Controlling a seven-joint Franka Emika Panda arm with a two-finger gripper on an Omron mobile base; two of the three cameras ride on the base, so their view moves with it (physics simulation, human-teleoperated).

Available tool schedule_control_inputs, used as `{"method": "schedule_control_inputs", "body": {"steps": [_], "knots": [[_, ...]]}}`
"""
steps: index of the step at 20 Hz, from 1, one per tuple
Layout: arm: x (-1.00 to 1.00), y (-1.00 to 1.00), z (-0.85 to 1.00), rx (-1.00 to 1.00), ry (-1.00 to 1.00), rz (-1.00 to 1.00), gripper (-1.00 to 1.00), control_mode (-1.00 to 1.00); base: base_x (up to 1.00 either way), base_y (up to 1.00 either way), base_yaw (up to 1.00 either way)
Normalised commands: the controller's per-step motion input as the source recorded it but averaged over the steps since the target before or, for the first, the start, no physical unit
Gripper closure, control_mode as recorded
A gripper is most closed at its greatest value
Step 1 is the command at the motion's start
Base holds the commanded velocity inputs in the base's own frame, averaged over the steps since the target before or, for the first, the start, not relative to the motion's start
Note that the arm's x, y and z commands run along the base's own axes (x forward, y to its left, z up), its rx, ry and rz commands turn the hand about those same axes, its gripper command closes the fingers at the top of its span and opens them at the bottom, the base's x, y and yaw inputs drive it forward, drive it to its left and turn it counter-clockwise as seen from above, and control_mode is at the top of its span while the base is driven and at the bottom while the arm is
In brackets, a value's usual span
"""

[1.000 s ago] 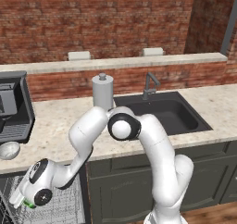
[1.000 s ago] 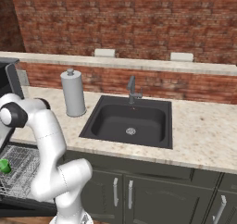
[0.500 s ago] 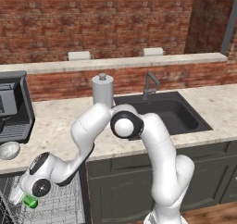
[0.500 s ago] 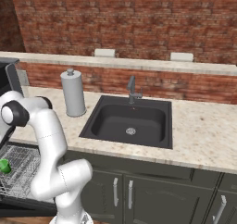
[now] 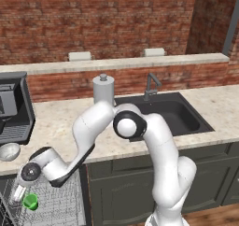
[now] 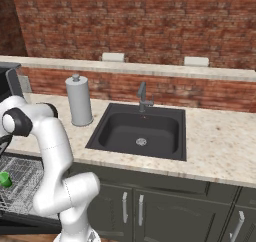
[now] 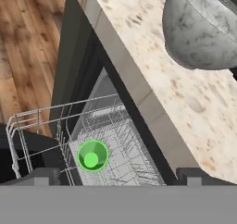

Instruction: Pick up the cup and bowl from the counter, place them in the dishwasher, and close the dishwasher door.

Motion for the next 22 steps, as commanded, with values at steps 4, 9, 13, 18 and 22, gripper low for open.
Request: {"method": "schedule_control_inputs", "body": {"steps": [4,9,13,18,22], "knots": [[0.0,0.0,0.61,-0.19,0.04,0.0,-1.0,-1.0,0.0,0.0,0.0],[-0.01,0.0,0.65,-0.13,0.0,0.0,-1.0,-1.0,0.0,0.0,0.0],[0.0,0.0,0.38,-0.08,0.0,0.01,-1.0,-1.0,0.0,0.0,0.0],[0.0,0.0,0.07,-0.02,0.0,0.09,-1.0,-1.0,0.0,0.0,0.0],[0.0,0.02,0.0,-0.02,0.0,0.09,-1.0,-1.0,0.0,0.0,0.0]]}}
